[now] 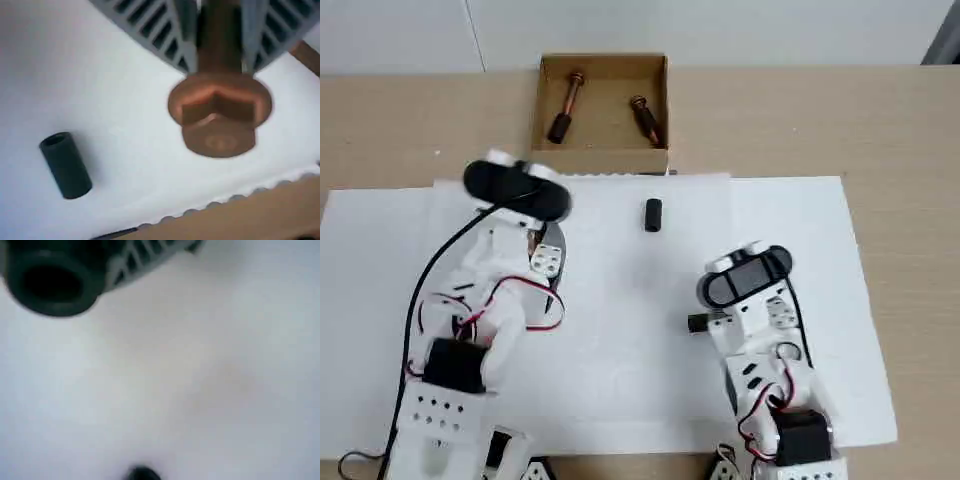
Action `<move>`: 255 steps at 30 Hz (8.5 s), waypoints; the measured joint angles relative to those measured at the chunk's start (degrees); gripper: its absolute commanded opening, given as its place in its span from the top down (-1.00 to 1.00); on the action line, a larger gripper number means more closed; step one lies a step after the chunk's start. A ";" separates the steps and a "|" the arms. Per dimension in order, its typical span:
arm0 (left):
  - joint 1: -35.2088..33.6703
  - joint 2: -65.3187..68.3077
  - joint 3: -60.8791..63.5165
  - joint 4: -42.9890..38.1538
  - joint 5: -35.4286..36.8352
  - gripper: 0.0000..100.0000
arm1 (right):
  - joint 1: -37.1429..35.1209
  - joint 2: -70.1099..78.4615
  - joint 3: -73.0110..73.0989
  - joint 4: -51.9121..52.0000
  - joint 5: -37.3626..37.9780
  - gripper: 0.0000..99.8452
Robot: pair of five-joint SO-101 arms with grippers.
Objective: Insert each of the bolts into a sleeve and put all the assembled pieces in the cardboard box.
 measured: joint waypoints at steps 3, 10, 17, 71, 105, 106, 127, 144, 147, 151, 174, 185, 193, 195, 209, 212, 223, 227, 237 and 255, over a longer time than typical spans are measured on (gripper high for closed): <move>0.00 -1.85 2.55 -0.35 6.68 0.99 | -4.04 0.00 3.16 -5.71 -5.54 1.00; 0.00 -2.46 8.35 -6.33 20.48 0.99 | -14.24 0.00 9.58 -13.89 -9.41 1.00; 4.22 -5.45 18.11 -23.12 23.82 0.99 | -21.80 0.00 10.20 -19.16 -9.58 1.00; 19.43 -40.44 37.71 -26.11 32.44 0.99 | -24.88 0.09 10.29 -23.30 -1.14 1.00; 24.44 -40.62 36.66 -12.66 26.90 0.66 | -26.46 0.26 10.29 -23.21 3.08 1.00; 24.18 -40.62 36.66 -12.66 26.29 0.66 | -26.46 0.26 10.29 -23.21 3.08 1.00; 17.76 -40.53 28.75 -9.76 19.16 0.90 | -26.55 0.18 10.29 -23.30 3.16 1.00; -3.25 -40.53 37.71 -8.44 4.92 0.99 | -10.29 2.81 7.38 -14.07 -12.22 1.00; -5.63 -40.53 38.42 -7.74 4.92 0.99 | -9.67 6.42 3.69 -12.04 -13.98 1.00; -7.74 -40.53 38.51 -6.42 4.75 0.99 | -9.23 16.26 -5.36 -11.87 -15.30 1.00; -8.09 -40.53 38.51 -0.79 4.75 0.99 | -9.49 102.59 -89.23 -11.69 -16.62 0.99; -8.09 -40.53 38.51 0.18 4.75 0.99 | -7.47 136.88 -124.66 -14.42 -11.16 0.99; -8.09 -40.53 38.51 0.18 4.75 0.99 | -7.65 153.49 -139.25 -14.42 -9.49 0.84; -8.09 -40.53 38.51 0.18 4.75 0.99 | -7.56 155.25 -140.92 -14.42 -9.23 0.72; -8.09 -40.53 38.51 0.18 4.75 0.99 | -7.82 156.04 -145.05 -5.10 -9.23 0.69; -8.09 -40.53 38.51 0.18 4.75 0.99 | -7.91 156.04 -146.37 -0.44 -9.23 0.69; -8.09 -40.53 38.51 0.18 4.75 0.99 | -9.49 149.89 -153.14 20.31 -9.23 0.69; -8.09 -40.53 38.51 0.18 4.75 0.99 | -9.58 149.89 -154.99 28.75 -9.23 0.69; -8.09 -40.53 38.51 0.18 4.75 0.99 | -9.49 149.89 -155.87 39.47 -13.01 0.69; -8.09 -40.53 38.51 0.18 4.75 0.99 | -9.49 149.98 -143.56 39.56 -13.89 0.69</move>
